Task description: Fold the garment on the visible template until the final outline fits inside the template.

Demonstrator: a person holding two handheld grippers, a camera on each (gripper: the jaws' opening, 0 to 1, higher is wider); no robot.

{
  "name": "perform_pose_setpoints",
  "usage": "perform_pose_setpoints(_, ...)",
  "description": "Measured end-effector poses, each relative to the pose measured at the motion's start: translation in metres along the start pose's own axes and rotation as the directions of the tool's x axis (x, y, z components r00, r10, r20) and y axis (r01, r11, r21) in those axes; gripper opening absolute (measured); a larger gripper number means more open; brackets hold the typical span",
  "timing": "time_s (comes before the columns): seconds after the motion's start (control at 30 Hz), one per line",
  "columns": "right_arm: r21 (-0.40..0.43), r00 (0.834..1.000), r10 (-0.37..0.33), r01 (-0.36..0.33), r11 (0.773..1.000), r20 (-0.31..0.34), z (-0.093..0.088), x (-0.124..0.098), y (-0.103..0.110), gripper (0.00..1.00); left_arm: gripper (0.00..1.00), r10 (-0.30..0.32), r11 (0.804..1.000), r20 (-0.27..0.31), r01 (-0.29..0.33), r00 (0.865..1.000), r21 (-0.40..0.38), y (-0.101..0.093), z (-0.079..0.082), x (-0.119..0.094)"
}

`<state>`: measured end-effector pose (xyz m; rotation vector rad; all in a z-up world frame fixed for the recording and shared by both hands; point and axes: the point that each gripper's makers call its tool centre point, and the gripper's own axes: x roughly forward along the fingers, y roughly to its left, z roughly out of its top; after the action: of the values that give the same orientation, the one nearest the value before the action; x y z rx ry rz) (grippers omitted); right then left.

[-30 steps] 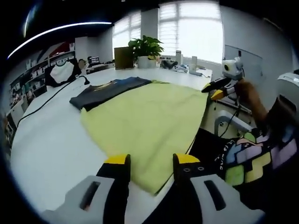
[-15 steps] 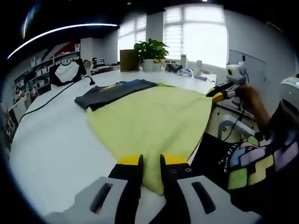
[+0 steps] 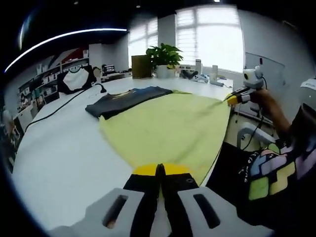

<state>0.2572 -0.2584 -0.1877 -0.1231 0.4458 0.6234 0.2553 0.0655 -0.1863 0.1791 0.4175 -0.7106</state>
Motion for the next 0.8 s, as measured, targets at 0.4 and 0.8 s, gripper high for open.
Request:
perform_pose_setpoints(0.4,-0.002,1.0,-0.01,0.01,1.0,0.029,0.01,-0.006,0.001,0.01,0.01,-0.016,0.999,0.039,0.014,0.999,0.04,-0.006,0.014,-0.008)
perform_pose_setpoints(0.8,0.002,1.0,-0.008,0.008,1.0,0.006,0.005,-0.004,0.001,0.01,0.23,-0.162,0.96,-0.124,0.186,0.979,0.211,-0.03,-0.01,-0.022)
